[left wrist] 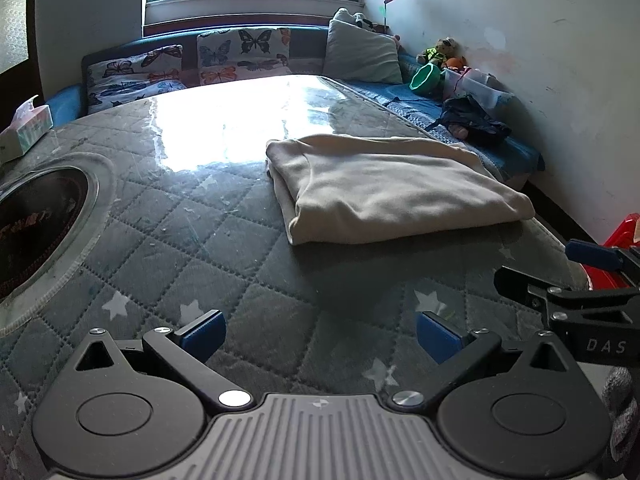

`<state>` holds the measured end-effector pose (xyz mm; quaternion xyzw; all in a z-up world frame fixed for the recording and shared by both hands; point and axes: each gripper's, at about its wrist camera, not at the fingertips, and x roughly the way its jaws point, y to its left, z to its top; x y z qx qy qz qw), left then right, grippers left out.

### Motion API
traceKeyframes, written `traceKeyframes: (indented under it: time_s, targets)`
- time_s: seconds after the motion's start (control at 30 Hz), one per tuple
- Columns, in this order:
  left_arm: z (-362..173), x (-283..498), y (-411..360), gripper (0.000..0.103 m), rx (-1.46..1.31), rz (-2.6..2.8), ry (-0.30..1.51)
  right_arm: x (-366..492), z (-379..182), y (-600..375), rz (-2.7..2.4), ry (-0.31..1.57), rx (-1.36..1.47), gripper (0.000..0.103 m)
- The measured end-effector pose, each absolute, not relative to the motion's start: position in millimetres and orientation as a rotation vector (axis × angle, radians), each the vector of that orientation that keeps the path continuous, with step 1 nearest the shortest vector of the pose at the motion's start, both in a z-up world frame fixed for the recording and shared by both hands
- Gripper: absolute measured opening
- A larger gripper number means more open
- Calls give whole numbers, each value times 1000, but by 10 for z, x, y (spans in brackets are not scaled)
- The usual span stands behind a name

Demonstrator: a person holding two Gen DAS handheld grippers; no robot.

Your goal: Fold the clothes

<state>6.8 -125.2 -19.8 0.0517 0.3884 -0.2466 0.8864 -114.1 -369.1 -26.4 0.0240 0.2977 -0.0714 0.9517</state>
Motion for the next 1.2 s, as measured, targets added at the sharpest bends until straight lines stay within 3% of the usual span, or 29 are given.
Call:
traceKeyframes:
  time_s: [1.2]
  targets:
    - [-231,-78,-1191,103,88,-513,823,-1254,-281,-3621,-138,605,68,103]
